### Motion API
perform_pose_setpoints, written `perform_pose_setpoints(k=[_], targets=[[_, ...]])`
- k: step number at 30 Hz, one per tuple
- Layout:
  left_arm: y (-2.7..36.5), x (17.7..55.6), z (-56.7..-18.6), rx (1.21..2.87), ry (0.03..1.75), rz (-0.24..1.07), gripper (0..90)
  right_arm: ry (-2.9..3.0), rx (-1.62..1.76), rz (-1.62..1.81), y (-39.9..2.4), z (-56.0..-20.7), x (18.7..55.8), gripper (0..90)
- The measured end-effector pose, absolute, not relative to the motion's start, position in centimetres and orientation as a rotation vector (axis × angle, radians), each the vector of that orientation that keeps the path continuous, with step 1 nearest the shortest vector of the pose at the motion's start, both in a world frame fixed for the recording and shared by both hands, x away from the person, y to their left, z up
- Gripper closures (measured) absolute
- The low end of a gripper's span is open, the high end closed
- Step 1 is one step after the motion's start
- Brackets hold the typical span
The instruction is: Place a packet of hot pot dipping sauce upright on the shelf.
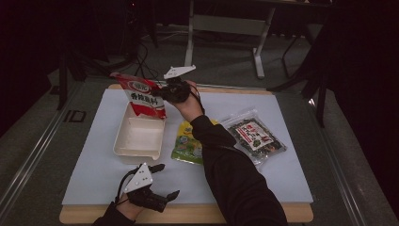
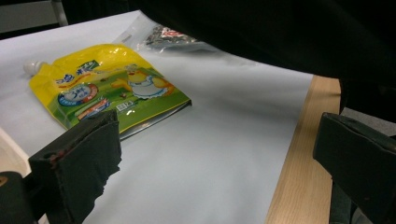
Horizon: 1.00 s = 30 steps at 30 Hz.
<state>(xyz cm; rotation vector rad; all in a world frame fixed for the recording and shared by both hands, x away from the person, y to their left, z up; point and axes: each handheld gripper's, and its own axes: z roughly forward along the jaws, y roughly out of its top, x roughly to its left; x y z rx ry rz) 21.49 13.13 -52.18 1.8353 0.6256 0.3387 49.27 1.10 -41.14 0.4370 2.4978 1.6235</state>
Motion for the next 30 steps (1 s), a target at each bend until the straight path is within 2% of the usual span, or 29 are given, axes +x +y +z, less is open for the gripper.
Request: perform_pose_setpoints(k=[9, 24, 30], targets=[[13.1, 21.5, -52.3, 1.84, 0.622, 0.338, 2.2, 2.519, 0.52, 1.644, 1.4, -43.3, 50.0, 90.0], [13.0, 21.5, -52.3, 1.846, 0.621, 0.34, 2.2, 2.494, 0.605, 1.67, 1.2, -44.7, 49.9, 90.0], [13.1, 21.5, -52.3, 1.849, 0.62, 0.337, 2.2, 2.447, 0.567, 1.686, 1.4, -43.8, 49.2, 90.0]])
